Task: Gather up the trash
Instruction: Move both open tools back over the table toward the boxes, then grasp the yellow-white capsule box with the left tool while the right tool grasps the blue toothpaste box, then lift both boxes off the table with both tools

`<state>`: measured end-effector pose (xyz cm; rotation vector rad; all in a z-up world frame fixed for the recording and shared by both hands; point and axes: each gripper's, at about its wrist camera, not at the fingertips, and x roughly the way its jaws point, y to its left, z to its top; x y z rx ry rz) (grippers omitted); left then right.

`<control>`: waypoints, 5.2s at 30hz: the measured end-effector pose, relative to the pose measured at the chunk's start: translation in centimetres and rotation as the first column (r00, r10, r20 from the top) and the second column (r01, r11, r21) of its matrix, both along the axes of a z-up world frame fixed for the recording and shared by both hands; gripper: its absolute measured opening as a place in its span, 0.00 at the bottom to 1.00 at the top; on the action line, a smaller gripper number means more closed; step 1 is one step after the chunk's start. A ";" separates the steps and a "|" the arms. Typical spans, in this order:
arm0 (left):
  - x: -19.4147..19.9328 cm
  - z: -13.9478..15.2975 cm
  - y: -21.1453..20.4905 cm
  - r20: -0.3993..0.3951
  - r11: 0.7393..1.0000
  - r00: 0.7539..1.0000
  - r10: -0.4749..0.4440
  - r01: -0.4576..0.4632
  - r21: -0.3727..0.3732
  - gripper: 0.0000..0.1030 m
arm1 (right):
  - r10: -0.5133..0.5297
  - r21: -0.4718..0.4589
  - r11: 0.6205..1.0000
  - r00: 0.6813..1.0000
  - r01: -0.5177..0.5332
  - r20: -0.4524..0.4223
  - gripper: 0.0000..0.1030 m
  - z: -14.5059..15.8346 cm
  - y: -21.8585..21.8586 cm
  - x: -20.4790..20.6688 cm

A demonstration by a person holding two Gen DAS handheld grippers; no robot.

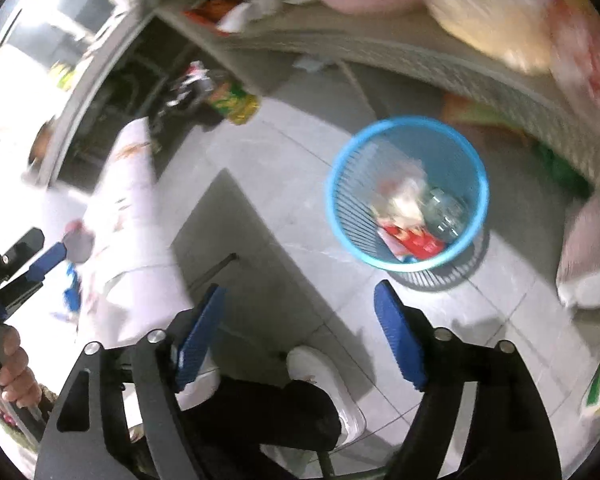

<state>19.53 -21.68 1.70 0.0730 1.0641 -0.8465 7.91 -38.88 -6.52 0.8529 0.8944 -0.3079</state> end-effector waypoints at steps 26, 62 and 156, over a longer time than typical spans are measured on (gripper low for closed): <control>-1.4 2.1 34.4 0.024 0.753 0.759 0.650 -0.639 -0.157 0.79 | 0.719 -0.209 0.691 0.626 -0.692 0.303 0.75 15.3 28.9 21.2; -2.0 -5.0 42.0 -0.276 0.601 0.620 0.735 -0.783 -0.160 0.69 | 0.878 0.229 0.389 0.434 -0.892 0.203 0.36 6.2 41.4 26.3; -3.3 -4.7 26.6 0.088 0.896 0.928 0.362 -0.372 0.243 0.82 | 0.706 -0.138 0.680 0.694 -0.720 -0.142 0.64 7.7 28.9 14.6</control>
